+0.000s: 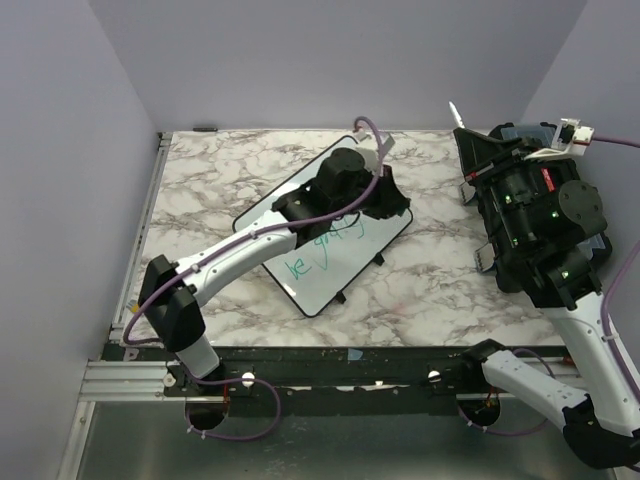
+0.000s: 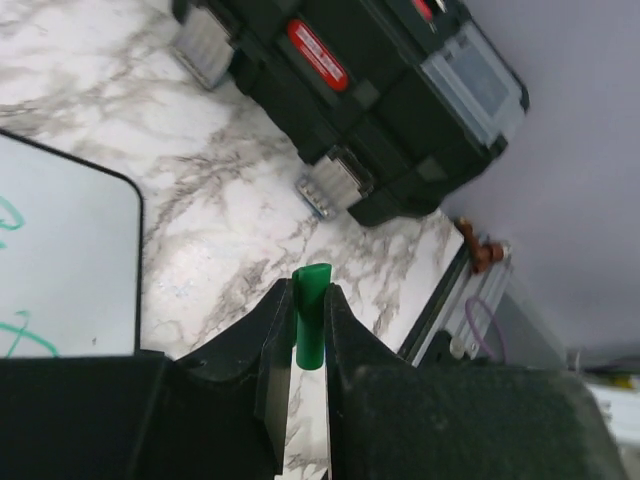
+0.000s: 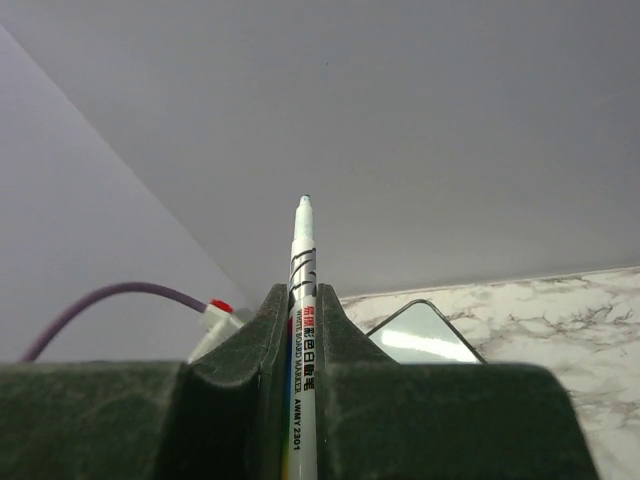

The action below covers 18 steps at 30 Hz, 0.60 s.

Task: Write a sentence on the whiteboard
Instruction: Insert the whiteboard marker without the cap into the pen cap.

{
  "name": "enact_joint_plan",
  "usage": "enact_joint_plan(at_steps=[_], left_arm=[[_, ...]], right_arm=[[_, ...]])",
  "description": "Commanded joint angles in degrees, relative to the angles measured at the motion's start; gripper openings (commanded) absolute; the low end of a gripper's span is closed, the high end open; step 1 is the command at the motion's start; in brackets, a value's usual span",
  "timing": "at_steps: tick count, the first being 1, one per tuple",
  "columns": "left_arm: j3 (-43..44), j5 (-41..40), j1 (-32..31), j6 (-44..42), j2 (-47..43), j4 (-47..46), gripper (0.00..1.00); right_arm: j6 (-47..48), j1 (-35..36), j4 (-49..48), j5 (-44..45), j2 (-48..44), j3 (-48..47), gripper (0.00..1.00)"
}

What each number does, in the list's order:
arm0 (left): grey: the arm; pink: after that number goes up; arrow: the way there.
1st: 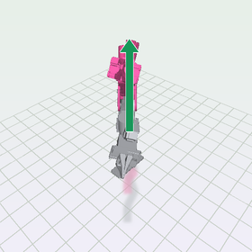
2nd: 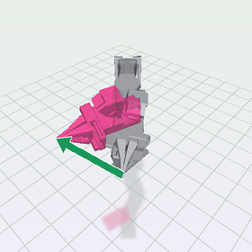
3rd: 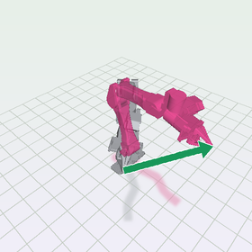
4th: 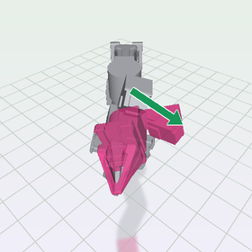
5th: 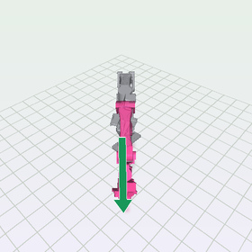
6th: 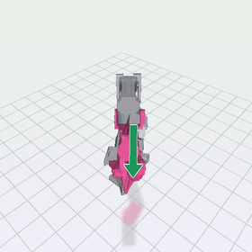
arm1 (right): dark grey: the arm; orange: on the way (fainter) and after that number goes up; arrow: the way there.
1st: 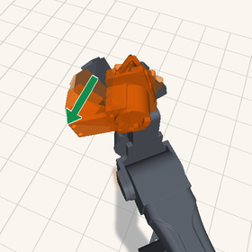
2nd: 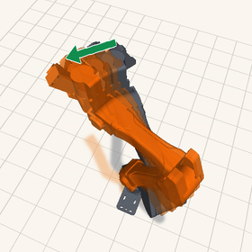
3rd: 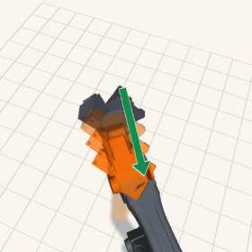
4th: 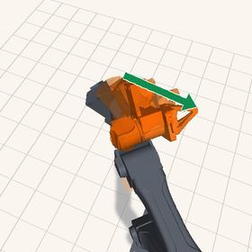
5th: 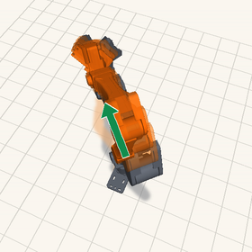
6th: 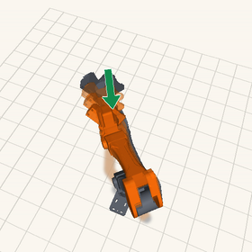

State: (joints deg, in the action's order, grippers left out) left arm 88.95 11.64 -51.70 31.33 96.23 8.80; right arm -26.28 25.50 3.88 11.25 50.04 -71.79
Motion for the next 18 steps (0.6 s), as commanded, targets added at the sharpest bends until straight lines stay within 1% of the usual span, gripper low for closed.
enact_joint_plan(at_steps=[1,3,6,7,12,18], left_arm=[[-4.03,-10.58,3.53,14.50,-7.77,0.24,0.00],[-4.35,-14.18,4.96,19.82,-9.46,2.81,0.00],[-3.36,-15.06,7.91,25.35,-10.75,7.79,0.00],[-3.39,-15.12,8.90,27.57,-11.13,8.73,0.00],[-6.61,-13.39,12.25,34.15,-14.74,7.88,0.00],[-7.50,-11.72,15.94,41.26,-16.90,10.30,0.00]], right_arm=[[1.61,-0.17,-3.24,-5.90,0.18,1.52,0.01],[2.06,-0.18,-3.27,-8.05,0.68,1.95,0.01],[2.29,-0.16,-5.99,-10.86,1.32,2.89,0.01],[2.41,-0.14,-6.62,-13.48,1.52,3.33,0.01],[3.33,-0.18,-8.61,-21.46,2.92,4.80,0.01],[5.14,-0.14,-10.72,-28.67,4.59,6.56,0.01]])
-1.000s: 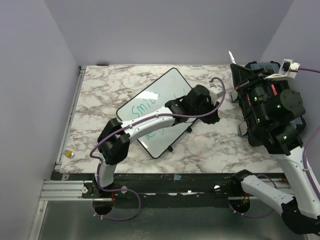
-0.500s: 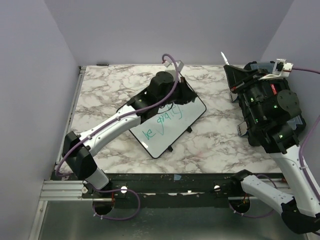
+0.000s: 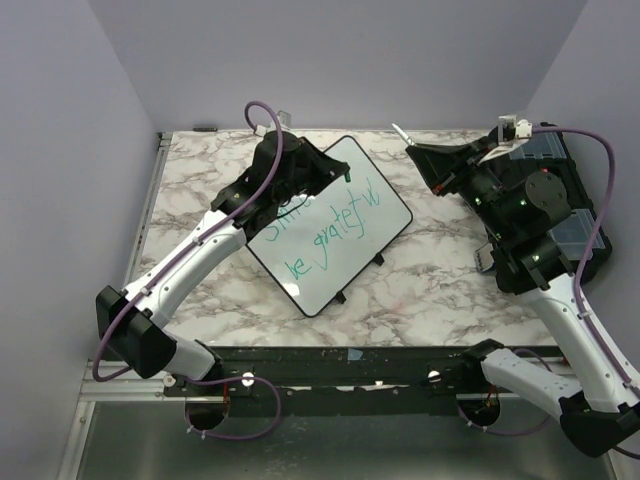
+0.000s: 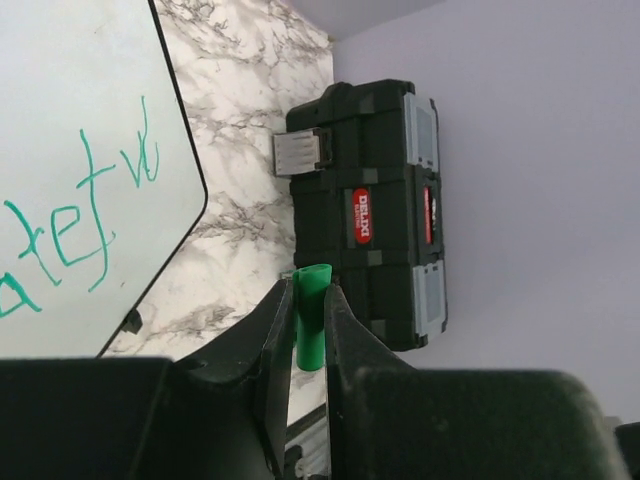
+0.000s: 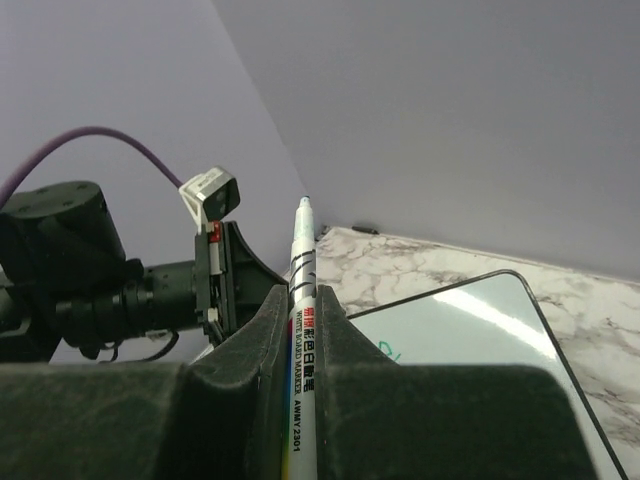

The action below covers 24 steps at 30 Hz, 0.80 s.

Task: Write a sentence on the whiteboard
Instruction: Insert the whiteboard marker without the cap into the pen cap.

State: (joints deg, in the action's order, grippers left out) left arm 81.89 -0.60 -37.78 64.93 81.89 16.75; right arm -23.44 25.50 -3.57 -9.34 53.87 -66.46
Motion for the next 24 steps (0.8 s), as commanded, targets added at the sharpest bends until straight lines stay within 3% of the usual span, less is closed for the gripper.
enact_joint_plan(at_steps=[1,6,10,19,24], left_arm=[[-0.50,2.77,2.71,8.88,-2.77,2.48,0.00],[-3.24,8.64,5.31,15.15,-5.02,-1.50,0.00],[-4.79,6.93,6.03,21.70,-7.34,-1.54,0.00],[-4.21,6.35,8.26,34.54,-8.49,5.43,0.00],[-6.17,8.09,9.34,38.41,-9.24,5.95,0.00]], right_arm=[[2.81,-0.12,-3.17,-9.10,1.14,1.37,0.01],[6.53,0.45,-3.19,-11.11,1.90,2.91,0.01],[10.72,4.05,-1.24,-7.52,3.15,2.90,0.01],[30.18,27.12,2.45,20.82,7.11,1.61,0.01],[32.49,30.82,-0.05,25.49,7.77,3.16,0.01]])
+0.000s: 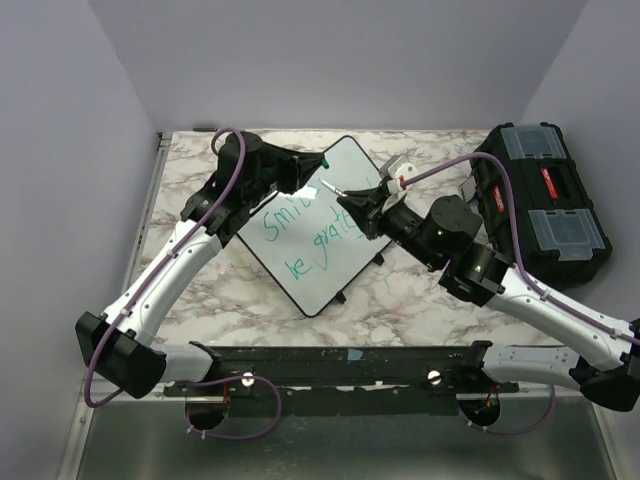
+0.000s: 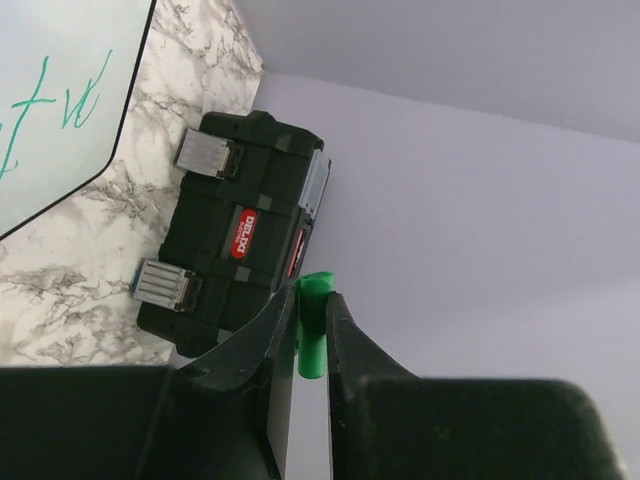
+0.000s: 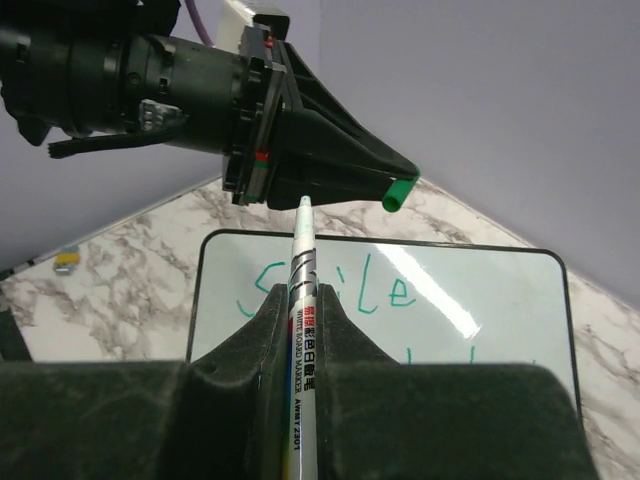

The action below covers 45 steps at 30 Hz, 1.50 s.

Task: Write a sentence on the whiteboard
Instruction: Insert the whiteboard marker without the cap into the pen cap.

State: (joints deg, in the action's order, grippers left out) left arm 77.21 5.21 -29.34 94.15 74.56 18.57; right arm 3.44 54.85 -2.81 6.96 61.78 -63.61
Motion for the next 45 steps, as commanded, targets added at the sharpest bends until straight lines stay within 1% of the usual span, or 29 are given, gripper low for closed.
enact_joint_plan(at_steps=[1,10,15,26,45], left_arm=[[-2.19,2.49,1.04,9.66,-2.13,3.76,0.00],[-4.77,5.11,1.96,11.03,-2.42,1.26,0.00],[-5.14,6.78,1.96,11.57,-1.89,0.87,0.00],[-5.61,6.39,1.92,12.01,-1.97,-0.14,0.00],[-6.24,8.15,1.92,12.51,-1.77,-2.57,0.00]], right_arm=[[5.61,1.53,-1.12,9.32,-0.06,0.49,0.01],[6.13,1.93,-1.35,12.96,1.44,0.86,0.01],[5.43,1.95,-1.56,12.82,2.68,1.47,0.01],[4.74,1.98,-1.25,12.53,3.63,1.83,0.01],[3.68,1.95,-1.03,13.80,4.73,2.09,0.01]])
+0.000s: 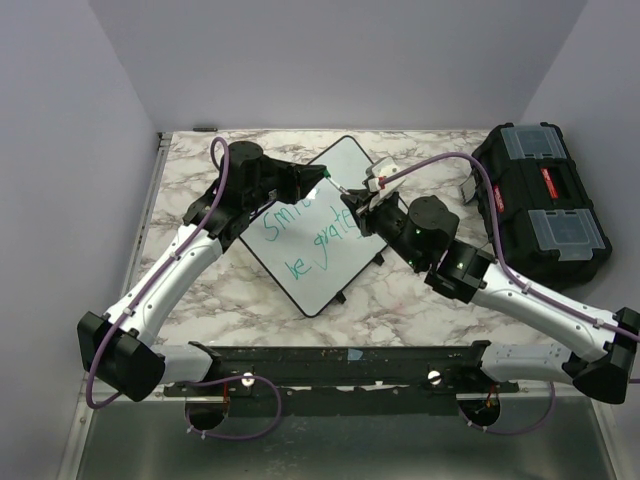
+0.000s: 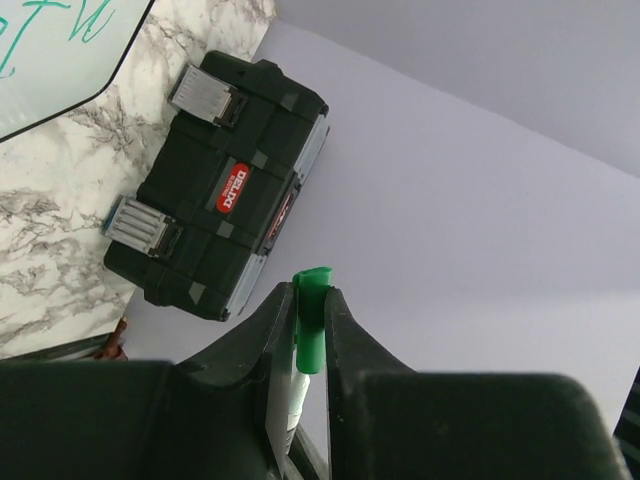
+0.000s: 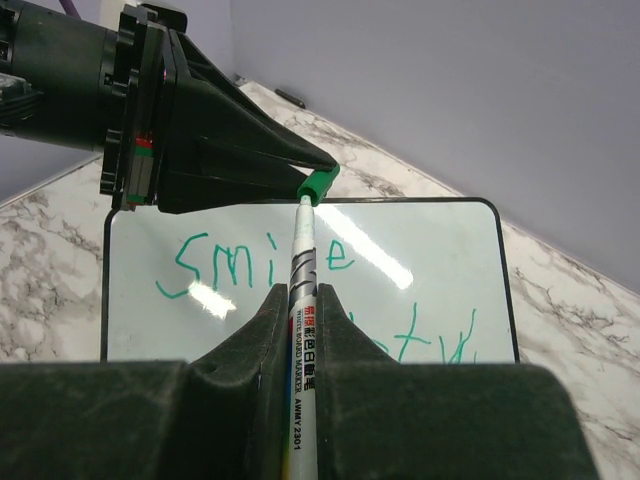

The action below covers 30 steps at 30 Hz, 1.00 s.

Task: Write a sentence on the whiteboard
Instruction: Insert the whiteboard marker without the cap into the pen cap.

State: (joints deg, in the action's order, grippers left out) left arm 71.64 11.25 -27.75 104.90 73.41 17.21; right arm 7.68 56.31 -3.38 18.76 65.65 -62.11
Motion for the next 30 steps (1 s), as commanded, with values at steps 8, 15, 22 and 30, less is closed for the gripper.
enact_joint_plan(at_steps=[8,15,22,30], left_arm=[[-0.71,1.77,0.28,0.93,-1.18,-1.03,0.00],[0.22,-0.70,-0.41,-2.90,-1.51,-0.80,0.00],[1.13,-7.95,-2.26,-7.05,-3.21,2.49,0.00],[2.24,-12.85,-5.17,-9.05,-4.22,3.28,0.00]], right_arm=[[-0.90,0.50,-1.25,4.31,1.92,-0.36,0.01],[-1.59,0.49,1.44,5.81,4.83,-3.02,0.01],[-2.34,0.46,2.91,6.52,6.90,-5.25,0.01],[-1.38,0.52,2.80,6.80,9.62,-7.07,0.01]])
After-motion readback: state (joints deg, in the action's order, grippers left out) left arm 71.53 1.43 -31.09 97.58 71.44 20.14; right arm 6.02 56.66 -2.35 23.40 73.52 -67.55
